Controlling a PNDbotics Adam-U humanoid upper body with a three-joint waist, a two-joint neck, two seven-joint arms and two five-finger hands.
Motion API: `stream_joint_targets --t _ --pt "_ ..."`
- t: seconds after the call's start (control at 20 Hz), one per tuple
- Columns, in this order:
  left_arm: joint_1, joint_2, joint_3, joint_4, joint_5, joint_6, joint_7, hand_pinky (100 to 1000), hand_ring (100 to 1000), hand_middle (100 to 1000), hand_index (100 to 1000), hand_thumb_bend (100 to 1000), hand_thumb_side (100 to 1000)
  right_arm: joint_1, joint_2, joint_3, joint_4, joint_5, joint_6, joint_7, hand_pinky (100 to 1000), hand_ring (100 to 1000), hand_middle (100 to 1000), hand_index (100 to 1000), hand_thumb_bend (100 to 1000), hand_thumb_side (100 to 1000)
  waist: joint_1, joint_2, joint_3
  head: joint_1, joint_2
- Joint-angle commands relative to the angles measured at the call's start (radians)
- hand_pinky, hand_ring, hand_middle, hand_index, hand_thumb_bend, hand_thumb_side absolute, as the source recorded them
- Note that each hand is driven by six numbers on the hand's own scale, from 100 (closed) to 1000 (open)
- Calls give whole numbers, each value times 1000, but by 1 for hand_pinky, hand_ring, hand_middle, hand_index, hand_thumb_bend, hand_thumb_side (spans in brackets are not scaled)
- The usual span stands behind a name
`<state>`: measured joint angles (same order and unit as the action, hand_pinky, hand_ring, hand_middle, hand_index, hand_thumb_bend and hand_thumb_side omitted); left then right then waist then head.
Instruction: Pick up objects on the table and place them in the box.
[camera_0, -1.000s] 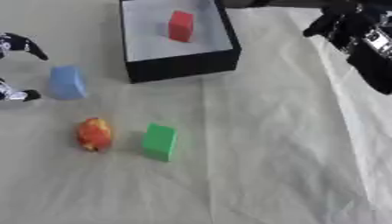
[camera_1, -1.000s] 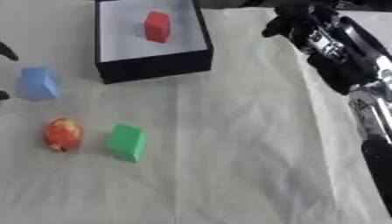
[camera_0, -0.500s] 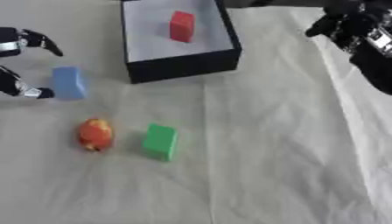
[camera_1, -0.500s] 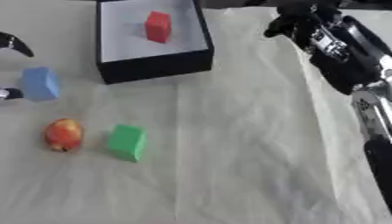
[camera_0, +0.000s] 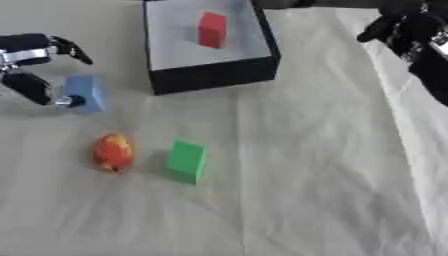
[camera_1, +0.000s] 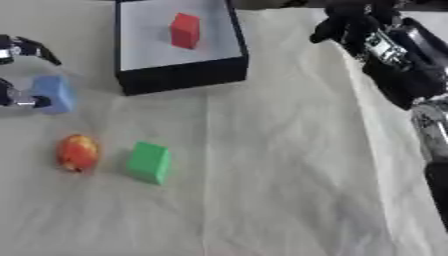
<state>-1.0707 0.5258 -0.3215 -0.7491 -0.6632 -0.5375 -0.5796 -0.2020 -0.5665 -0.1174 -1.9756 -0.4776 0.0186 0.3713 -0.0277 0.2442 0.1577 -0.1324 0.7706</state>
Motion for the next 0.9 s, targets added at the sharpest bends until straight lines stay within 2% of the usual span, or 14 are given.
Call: stream_joint_targets --t 0.05,0.2,0.4,0.5,0.6,0.75,0.9 --pt "-29 3 29 11 -40 -320 -310 984 895 811 871 476 422 -12 -14 -7 -13 -8 4 5 1000 757 664 795 100 557 16 -17 -4 9 -7" --pt "-26 -6 39 29 -78 -324 -285 980 891 802 863 458 415 -13 -14 -8 -13 -6 6 7 1000 757 664 794 100 558 18 -13 -9 12 -10" --pt "-23 -6 36 33 -106 -337 -266 920 861 768 835 439 364 -11 -13 -11 -10 0 10 4 1000 757 664 794 100 560 20 -12 -11 11 -8" --pt "-24 -4 32 28 -107 -337 -264 879 820 720 800 377 229 -12 -13 -11 -10 -1 11 1 1000 757 665 794 100 560 20 -13 -11 12 -8" --pt "-24 -1 31 17 -96 -326 -261 821 748 621 717 268 236 -12 -14 -9 -12 -3 10 2 1000 757 665 794 100 559 20 -14 -12 11 -6" --pt "-22 9 28 -28 -30 -322 -265 752 687 561 658 147 227 -10 -19 -10 -14 -7 10 0 1000 757 665 794 100 555 24 -19 -10 9 -2" --pt "-25 24 44 -104 96 -291 -275 752 687 560 656 100 221 -10 -27 -15 -22 -23 5 -6 1000 757 666 795 100 549 28 -24 -8 1 -1"
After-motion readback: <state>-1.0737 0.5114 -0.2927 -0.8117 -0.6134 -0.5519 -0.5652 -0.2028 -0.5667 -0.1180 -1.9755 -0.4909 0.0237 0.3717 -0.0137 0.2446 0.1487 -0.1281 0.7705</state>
